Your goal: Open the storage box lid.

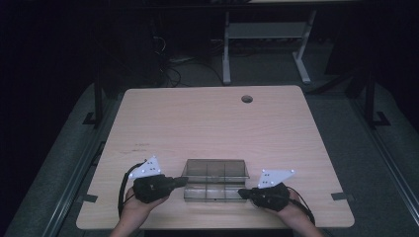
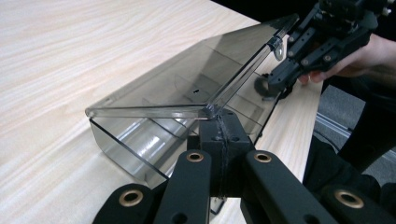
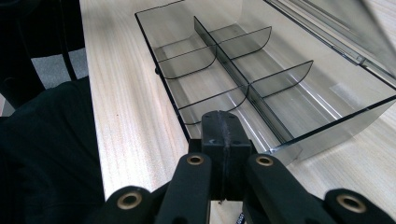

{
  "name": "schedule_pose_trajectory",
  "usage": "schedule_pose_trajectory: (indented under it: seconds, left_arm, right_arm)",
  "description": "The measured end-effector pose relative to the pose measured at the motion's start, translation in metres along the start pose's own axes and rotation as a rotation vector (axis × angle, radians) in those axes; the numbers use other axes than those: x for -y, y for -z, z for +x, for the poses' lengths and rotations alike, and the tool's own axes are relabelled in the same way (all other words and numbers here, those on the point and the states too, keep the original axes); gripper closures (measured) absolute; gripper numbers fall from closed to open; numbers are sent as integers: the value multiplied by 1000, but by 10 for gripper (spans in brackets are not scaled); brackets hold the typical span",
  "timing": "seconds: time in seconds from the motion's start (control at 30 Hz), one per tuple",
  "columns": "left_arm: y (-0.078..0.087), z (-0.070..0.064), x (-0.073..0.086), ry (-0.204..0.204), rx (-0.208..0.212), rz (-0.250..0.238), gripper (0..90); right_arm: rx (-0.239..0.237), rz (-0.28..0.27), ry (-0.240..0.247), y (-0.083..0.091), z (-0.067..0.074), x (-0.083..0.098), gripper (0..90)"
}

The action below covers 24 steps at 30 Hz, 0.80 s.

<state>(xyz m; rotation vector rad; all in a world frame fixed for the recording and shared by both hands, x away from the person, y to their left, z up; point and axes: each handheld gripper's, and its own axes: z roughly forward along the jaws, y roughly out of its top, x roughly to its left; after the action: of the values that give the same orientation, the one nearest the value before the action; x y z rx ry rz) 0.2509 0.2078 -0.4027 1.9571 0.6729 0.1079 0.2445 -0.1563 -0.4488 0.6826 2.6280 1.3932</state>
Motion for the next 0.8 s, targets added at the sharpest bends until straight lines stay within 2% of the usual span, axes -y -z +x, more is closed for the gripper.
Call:
schedule_pose_trajectory:
  seconds: [0.23,0.8]
  left_arm:
    - [-1,2,-10,-9,-4,-32,898]
    - [-7,9,-25,-32,-9,-69,898]
  right_arm:
    - [4,0,7,1,0,1,897]
    - [2,-4,5,3,0,1,894]
